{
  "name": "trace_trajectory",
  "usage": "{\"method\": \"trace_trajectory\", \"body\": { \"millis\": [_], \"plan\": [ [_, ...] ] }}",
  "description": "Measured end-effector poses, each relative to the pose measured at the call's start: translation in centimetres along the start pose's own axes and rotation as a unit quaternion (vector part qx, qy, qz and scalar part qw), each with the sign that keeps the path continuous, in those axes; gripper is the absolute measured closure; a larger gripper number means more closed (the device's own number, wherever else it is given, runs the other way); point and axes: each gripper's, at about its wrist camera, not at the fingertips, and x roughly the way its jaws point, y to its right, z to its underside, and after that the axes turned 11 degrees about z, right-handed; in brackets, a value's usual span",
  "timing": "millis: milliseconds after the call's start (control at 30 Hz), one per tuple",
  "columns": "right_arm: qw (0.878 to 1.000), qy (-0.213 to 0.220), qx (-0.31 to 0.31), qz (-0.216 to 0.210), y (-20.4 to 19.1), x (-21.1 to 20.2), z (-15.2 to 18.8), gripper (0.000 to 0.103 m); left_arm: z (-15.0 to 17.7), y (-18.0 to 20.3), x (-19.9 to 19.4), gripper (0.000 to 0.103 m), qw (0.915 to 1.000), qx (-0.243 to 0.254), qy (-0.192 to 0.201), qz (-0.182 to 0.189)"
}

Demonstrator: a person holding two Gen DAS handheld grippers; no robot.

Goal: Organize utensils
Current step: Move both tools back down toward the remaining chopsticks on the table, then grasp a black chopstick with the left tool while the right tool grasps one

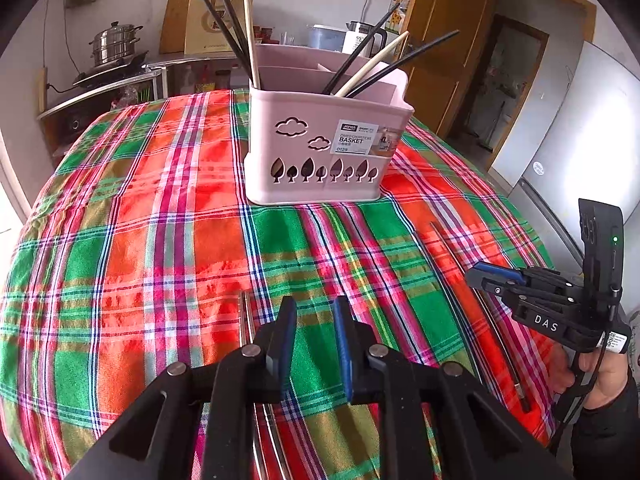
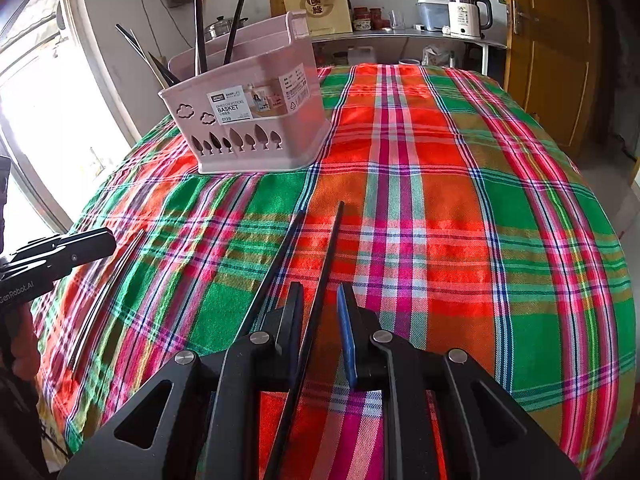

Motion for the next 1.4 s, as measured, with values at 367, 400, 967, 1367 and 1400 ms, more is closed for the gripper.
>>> {"method": "trace_trajectory", "body": {
  "millis": [367,400,967,1367,1400],
  "plan": [
    [0.999,-0.014,-0.023,0.02,-0.3,0.8,-0.4,0.091,-1.0,2.8,2.8,0.081,0.9987,0.018,-0.024,0.042],
    [0.999,-0.015,-0.025,0.022,-0.1,0.8,-0.5,0.091,-1.2,3.1,3.1,0.081,0.9984,0.019,-0.028,0.046],
    [0.999,-0.025,-0.023,0.037,3.3,0.0,0.0,0.092,-2.2,7.5,10.2,0.079,0.9916,0.01,-0.096,0.086],
    [0.999,-0.03,-0.02,0.038,3.8,0.1,-0.1,0.092,-1.6,9.8,11.2,0.091,0.9915,0.099,-0.084,0.016],
    [0.998,-0.031,-0.022,0.04,3.7,0.1,-0.2,0.092,-1.7,9.5,11.1,0.092,0.9916,0.094,-0.086,0.022]
  ]
}}
